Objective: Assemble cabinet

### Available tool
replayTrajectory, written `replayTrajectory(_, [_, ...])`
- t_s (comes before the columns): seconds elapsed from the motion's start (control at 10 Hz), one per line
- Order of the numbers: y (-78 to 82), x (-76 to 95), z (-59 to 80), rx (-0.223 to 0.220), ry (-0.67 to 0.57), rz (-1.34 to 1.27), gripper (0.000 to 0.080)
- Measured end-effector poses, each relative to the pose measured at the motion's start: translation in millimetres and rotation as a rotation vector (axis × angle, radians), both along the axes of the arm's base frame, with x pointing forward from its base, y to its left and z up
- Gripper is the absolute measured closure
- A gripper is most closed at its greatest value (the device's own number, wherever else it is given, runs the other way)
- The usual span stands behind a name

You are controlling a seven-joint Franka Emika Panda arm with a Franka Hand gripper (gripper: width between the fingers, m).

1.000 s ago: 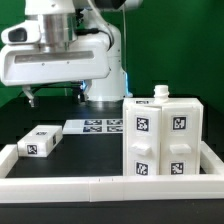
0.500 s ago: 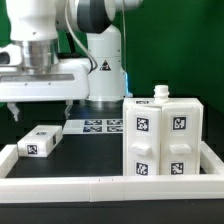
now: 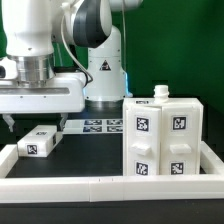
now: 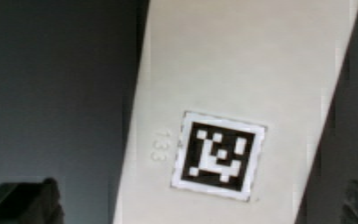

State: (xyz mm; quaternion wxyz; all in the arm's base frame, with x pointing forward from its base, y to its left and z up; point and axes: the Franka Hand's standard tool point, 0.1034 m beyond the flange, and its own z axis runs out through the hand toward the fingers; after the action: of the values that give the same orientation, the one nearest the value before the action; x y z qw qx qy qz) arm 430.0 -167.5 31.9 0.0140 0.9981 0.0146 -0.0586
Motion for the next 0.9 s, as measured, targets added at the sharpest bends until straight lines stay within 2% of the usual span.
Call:
replayTrajectory(0.4, [-1.0, -4.5, -16.8, -0.014, 0.002, 0.008, 0.0003])
replayTrajectory(0.5, [-0.1, -5.4, -18.6, -0.014, 0.005, 0.01, 0.0132])
replayTrajectory(0.6, [0.7, -5.9, -19.2, -0.014, 0.007, 0.012, 0.0132])
replayTrajectory(0.7, [1.2, -5.2, -19.2, -0.016, 0.001, 0.014, 0.0242])
replayTrajectory(0.9, [2.0, -4.3, -19.1, -0.019, -0.004, 0.017, 0.0241])
